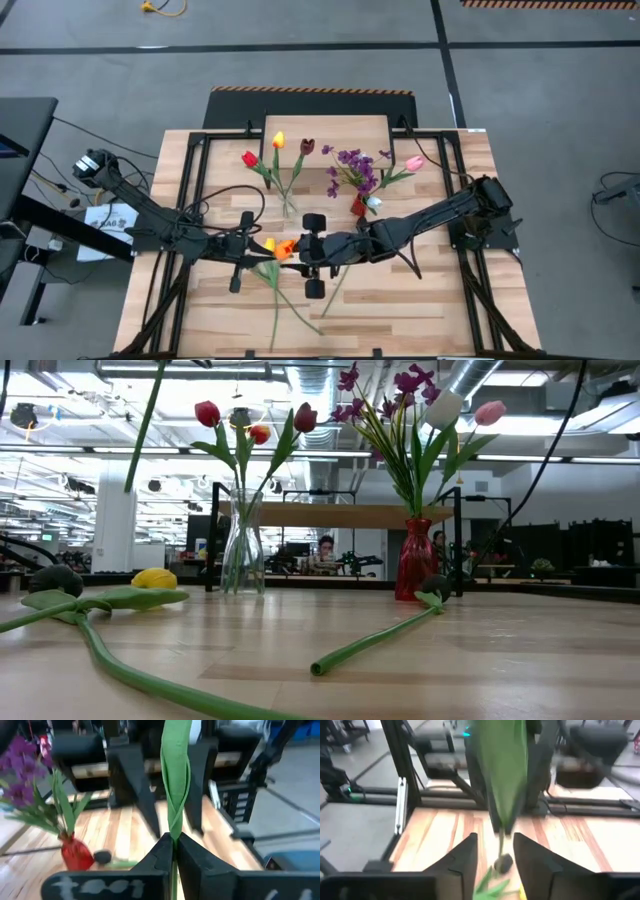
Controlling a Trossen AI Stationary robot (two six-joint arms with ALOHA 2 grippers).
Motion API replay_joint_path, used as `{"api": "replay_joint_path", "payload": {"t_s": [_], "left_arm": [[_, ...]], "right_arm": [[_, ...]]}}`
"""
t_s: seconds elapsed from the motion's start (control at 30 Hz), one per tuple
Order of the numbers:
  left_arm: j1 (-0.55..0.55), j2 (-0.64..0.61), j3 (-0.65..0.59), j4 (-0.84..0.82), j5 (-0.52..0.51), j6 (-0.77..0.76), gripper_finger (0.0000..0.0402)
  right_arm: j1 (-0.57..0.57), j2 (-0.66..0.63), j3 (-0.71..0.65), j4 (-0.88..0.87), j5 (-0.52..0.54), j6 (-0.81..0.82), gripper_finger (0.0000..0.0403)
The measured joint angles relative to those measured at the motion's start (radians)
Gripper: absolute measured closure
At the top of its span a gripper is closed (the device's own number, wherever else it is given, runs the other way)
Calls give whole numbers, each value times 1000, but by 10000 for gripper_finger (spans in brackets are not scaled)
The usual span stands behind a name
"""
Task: Pick and place flowers into a vace then onto a shelf
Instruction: Put the orange flower into the transparent flower vase
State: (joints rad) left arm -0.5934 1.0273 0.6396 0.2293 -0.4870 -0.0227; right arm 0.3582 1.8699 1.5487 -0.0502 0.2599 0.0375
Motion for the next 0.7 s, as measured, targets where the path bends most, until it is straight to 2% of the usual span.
{"api": "replay_joint_path", "payload": {"t_s": [0.17, 0.33, 0.5, 0.7], "left_arm": [[0, -4, 1, -5, -1, 0, 401], [-3, -16, 1, -15, -9, 0, 401], [-6, -36, 1, -25, -23, 0, 401], [-19, -55, 1, -37, -50, 1, 401]], "right_arm": [[8, -12, 0, -74, 2, 30, 229], [20, -29, -1, -151, 3, 69, 198], [31, -58, 0, -234, 1, 149, 191], [47, -92, 1, -323, 11, 242, 201]]}}
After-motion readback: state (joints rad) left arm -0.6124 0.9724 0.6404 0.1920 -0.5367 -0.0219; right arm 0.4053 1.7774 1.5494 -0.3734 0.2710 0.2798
